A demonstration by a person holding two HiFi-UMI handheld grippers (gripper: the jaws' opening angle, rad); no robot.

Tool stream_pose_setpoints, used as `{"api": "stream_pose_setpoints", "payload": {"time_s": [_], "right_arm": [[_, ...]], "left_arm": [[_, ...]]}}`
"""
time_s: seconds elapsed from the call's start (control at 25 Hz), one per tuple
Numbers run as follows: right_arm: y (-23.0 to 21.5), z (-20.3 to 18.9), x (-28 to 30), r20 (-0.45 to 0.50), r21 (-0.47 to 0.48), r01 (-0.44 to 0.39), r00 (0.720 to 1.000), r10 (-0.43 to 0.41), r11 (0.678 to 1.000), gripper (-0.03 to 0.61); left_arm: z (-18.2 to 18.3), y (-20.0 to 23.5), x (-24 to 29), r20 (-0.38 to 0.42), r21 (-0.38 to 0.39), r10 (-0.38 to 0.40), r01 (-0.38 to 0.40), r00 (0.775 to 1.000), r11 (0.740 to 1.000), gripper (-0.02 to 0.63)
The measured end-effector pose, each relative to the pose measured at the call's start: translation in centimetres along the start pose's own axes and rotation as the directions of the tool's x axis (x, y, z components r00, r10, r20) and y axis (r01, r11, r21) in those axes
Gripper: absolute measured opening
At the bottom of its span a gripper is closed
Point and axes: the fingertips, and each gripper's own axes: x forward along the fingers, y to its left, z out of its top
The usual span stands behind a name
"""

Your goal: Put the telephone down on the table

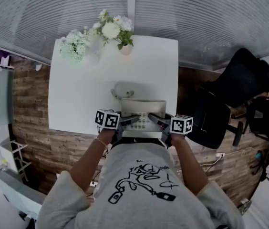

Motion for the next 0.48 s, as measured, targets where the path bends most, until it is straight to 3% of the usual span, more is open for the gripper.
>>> {"api": "stream_pose_setpoints", "payload": {"time_s": [0.48], "right_arm": [[-2.9, -1.7, 0.7, -0.062, 0.019, 0.047, 0.997, -0.046, 0.999, 0.309]], "left_arm": [[-1.6, 2.4, 1.8, -0.023, -0.010, 0.072, -0.072, 0.997, 0.997, 0.260]]}}
